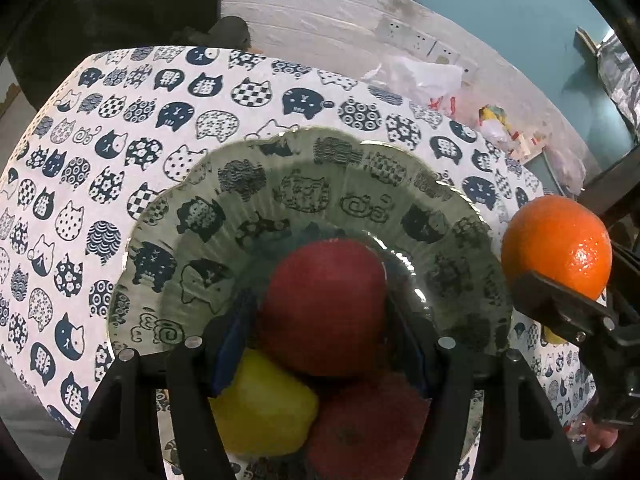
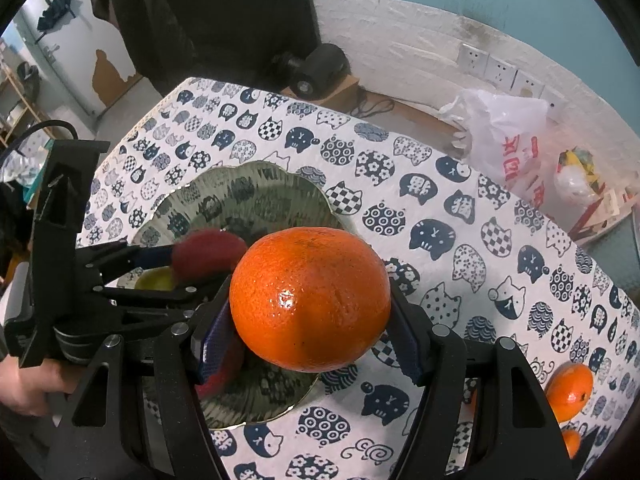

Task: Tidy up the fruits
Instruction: 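Lower the apple into the bowl and open the left tool while the right tool releases the orange there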

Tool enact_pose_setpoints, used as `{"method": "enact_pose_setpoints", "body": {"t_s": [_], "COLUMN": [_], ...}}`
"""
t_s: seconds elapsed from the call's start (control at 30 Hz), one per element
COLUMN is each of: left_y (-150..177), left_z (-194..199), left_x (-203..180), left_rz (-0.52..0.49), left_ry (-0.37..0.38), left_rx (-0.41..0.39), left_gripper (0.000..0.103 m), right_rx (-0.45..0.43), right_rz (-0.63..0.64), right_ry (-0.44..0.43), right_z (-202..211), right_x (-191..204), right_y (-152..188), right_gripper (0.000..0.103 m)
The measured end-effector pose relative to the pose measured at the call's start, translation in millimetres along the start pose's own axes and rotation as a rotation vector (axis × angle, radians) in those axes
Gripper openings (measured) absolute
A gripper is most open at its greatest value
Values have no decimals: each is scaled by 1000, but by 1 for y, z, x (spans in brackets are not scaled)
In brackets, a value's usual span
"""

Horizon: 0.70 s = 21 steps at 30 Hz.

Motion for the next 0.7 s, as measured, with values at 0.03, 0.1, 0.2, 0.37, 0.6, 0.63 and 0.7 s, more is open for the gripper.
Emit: {"method": "enact_pose_setpoints", "body": {"t_s": [0.03,0.1,0.2,0.37,0.6,0.63,0.7], "left_y": [-1,-4,-7,-8,-9,-9,-8], "left_z": [0,0,5,23,50,52,56], "left_x": [2,6,12,13,26,29,36], "left_rz": [3,19,59,82,119,122,134], "left_ry": [-8,-4,8,25,24,18,10], "left_rx": [-3,-6,-6,-30,-69,-75,-79], "left_gripper": [68,68,68,68,68,68,68], "right_rx": [1,4,5,6,27,33,44], "right_rz": [0,-1,-2,8,25,30,40], "right_ry": [0,-1,-2,-9,-26,-28,-29], "right_z": [-1,-2,-3,-6,-19,-21,-27], "right_x": [0,0,1,5,15,17,21], "right_y": [0,1,1,-2,-3,-3,-2], "right_gripper": [69,69,69,69,69,69,69]}}
Point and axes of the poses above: each gripper's, at about its wrist camera, not at the fingertips, and z roughly against the way its jaws point, x to its left, y to its underside, the point moved 10 cm from there along -z, roughly the way its jaws point, and after that the axes turned 14 degrees about z, right-handed, at the moved point
